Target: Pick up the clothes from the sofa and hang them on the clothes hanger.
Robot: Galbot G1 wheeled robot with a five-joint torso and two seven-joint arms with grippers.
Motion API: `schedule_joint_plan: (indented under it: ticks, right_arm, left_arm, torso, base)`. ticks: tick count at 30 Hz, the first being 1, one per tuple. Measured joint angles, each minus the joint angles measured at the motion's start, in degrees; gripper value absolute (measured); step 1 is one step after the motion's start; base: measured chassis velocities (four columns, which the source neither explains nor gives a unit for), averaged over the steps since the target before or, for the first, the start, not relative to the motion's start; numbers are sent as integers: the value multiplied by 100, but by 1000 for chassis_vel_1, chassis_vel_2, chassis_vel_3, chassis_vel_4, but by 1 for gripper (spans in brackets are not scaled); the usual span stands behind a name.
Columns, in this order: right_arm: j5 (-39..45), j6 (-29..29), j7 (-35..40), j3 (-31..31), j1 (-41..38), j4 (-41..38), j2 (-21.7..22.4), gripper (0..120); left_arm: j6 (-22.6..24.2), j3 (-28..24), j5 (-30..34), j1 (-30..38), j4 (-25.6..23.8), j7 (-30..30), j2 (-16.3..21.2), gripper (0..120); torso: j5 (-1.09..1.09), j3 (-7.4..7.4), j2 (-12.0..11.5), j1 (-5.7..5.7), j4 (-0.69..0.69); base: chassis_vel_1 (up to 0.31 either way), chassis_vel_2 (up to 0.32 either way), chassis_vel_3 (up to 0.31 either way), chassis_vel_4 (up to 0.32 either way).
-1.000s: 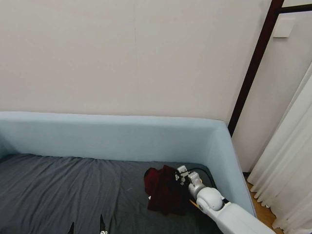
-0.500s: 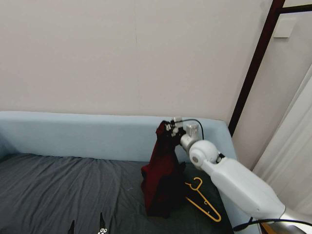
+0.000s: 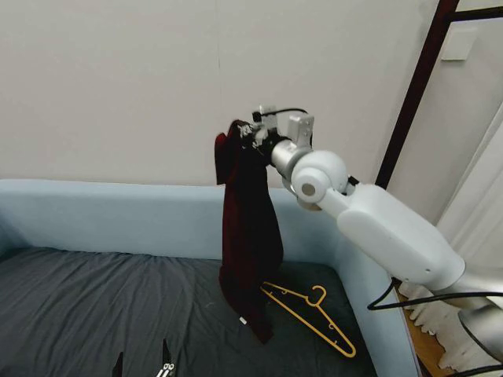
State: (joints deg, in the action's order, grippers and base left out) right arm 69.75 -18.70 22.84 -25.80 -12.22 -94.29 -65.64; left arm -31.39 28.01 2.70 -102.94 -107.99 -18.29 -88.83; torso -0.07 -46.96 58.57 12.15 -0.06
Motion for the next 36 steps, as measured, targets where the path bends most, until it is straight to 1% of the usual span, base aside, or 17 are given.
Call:
schedule_joint_plan:
  ticks: [3, 6, 7, 11, 12, 14, 15, 16, 20, 21, 23, 24, 25, 27, 31, 34, 36]
  right_arm:
    - [155, 2, 163, -24, -160, -185, -8, 0]
    - [391, -12, 391, 59, 117, -779, 431, 0]
    - [391, -12, 391, 59, 117, -779, 431, 0]
    - [124, 67, 341, 453, 1381, -1656, 1456, 0]
    - [124, 67, 341, 453, 1381, -1656, 1456, 0]
    - [-64, 69, 293, 1056, 2839, -2214, 2239, 0]
    - [-212, 73, 211, 1361, 3490, -2326, 2451, 0]
    - [-212, 73, 211, 1361, 3490, -2326, 2451, 0]
    - [-924, 152, -137, 2676, 6288, -2431, 3005, 0]
    - [-924, 152, -137, 2676, 6288, -2431, 3005, 0]
    - [-1218, 190, -197, 2986, 7280, -2380, 3162, 0]
    - [-1218, 190, -197, 2986, 7280, -2380, 3162, 0]
    - [-1458, 216, -192, 3117, 7858, -2340, 3228, 0]
    - [-1656, 159, -95, 3210, 8365, -2336, 3205, 0]
    - [-1861, -164, 162, 3193, 8682, -2449, 3053, 0]
    - [-2280, -372, 339, 3022, 8667, -2392, 2869, 0]
    - [-2280, -372, 339, 3022, 8667, -2392, 2869, 0]
  left_arm:
    - [0, 23, 37, -3, 13, -6, 9, 100]
    - [-3, 30, 47, -5, 81, -11, 42, 100]
    - [-3, 30, 47, -5, 81, -11, 42, 100]
    - [7, -15, 23, 13, 192, -14, 31, 100]
    - [7, -15, 23, 13, 192, -14, 31, 100]
    - [51, -66, -14, 15, 222, -6, -24, 100]
    - [59, -78, -40, 14, 243, -6, -40, 100]
    - [59, -78, -40, 14, 243, -6, -40, 100]
    - [63, -94, -107, 38, 405, -2, -62, 100]
    - [63, -94, -107, 38, 405, -2, -62, 100]
    - [63, -96, -107, 75, 483, -2, -60, 100]
    - [63, -96, -107, 75, 483, -2, -60, 100]
    - [62, -114, -107, 94, 525, -2, -50, 100]
    - [57, -147, -110, 107, 551, -1, -45, 100]
    - [35, -173, -117, 99, 558, 1, -36, 100]
    - [2, -179, -123, 66, 557, 2, 2, 100]
    - [2, -179, -123, 66, 557, 2, 2, 100]
  torso:
    - [-1, 0, 1, 0, 2]
    - [1, 1, 1, 0, 0]
    - [1, 1, 1, 0, 0]
    - [8, 0, 1, 0, -4]
    - [8, 0, 1, 0, -4]
    - [6, 1, 1, 0, -4]
    - [5, 1, 2, 0, -3]
    - [5, 1, 2, 0, -3]
    - [6, 1, 2, -1, -5]
    - [6, 1, 2, -1, -5]
    - [6, 1, 2, -1, -5]
    - [6, 1, 2, -1, -5]
    - [4, 1, 1, -1, -3]
    - [3, 1, 1, -1, -1]
    - [2, 1, 1, -1, 0]
    - [1, 1, 1, -1, -1]
    - [1, 1, 1, -1, -1]
  base:
    - [0, 0, 0, 0]
    - [0, 0, 0, 0]
    - [0, 0, 0, 0]
    - [0, 0, 0, 0]
    - [0, 0, 0, 0]
    - [0, 0, 0, 0]
    - [0, 0, 0, 0]
    - [0, 0, 0, 0]
    - [0, 0, 0, 0]
    - [0, 0, 0, 0]
    - [0, 0, 0, 0]
    - [0, 0, 0, 0]
    - [0, 0, 0, 0]
    - [0, 0, 0, 0]
    - [0, 0, 0, 0]
    - [0, 0, 0, 0]
    - [0, 0, 0, 0]
